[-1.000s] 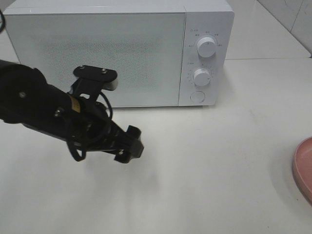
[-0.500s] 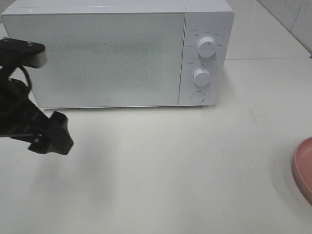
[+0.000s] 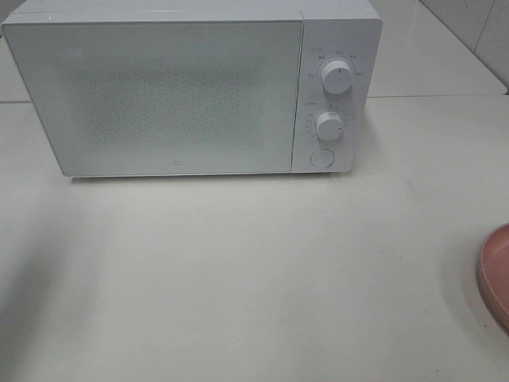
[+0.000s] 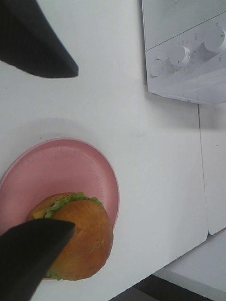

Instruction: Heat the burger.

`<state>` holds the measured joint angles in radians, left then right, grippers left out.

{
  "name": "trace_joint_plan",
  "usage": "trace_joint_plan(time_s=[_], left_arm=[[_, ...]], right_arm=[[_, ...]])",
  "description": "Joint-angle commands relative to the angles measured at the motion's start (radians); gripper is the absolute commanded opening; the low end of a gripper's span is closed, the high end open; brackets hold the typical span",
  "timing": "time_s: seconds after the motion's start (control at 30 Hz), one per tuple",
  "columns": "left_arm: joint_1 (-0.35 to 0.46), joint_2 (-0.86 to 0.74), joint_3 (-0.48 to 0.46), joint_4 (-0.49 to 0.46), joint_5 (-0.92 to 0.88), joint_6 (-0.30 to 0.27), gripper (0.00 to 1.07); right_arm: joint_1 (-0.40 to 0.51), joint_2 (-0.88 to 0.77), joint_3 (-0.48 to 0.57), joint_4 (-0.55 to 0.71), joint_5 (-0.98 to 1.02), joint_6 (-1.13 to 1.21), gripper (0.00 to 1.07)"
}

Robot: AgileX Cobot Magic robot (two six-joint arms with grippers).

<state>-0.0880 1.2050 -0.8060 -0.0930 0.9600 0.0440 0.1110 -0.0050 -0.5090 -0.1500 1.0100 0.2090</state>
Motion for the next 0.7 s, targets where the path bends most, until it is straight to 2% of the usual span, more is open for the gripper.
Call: trace_joint_plan(time_s=[0.03,0.07,0.27,0.4,0.53,0.7], left_arm=[[0.071,-0.084,0.085,-0.022,0.028,0.007,0.98],[0.09,-0.122,0.12,-0.018,0.046,0.007,0.98],[0.093,-0.246,0.198,-0.014,0.096,0.007,0.98],[0.093,-0.311,0.234,-0.014,0.092,0.007,0.98],[0.093,-0.443,0.297,-0.011,0.077,0.007,0.98],[0.093,-0.538,0.302,-0.003,0.08,0.002,0.98]], right_arm=[[-0.008,-0.025,0.002,0.002,-0.001,-0.003,0.76],[-0.008,-0.025,0.002,0.002,-0.001,-0.003,0.76],[-0.008,-0.025,0.002,0.002,-0.001,-0.003,0.76],[-0.008,-0.025,0.002,0.002,-0.001,-0.003,0.76],[-0.008,-0.025,0.002,0.002,-0.001,-0.003,0.76],[-0.008,-0.025,0.002,0.002,-0.001,-0.003,0.76]])
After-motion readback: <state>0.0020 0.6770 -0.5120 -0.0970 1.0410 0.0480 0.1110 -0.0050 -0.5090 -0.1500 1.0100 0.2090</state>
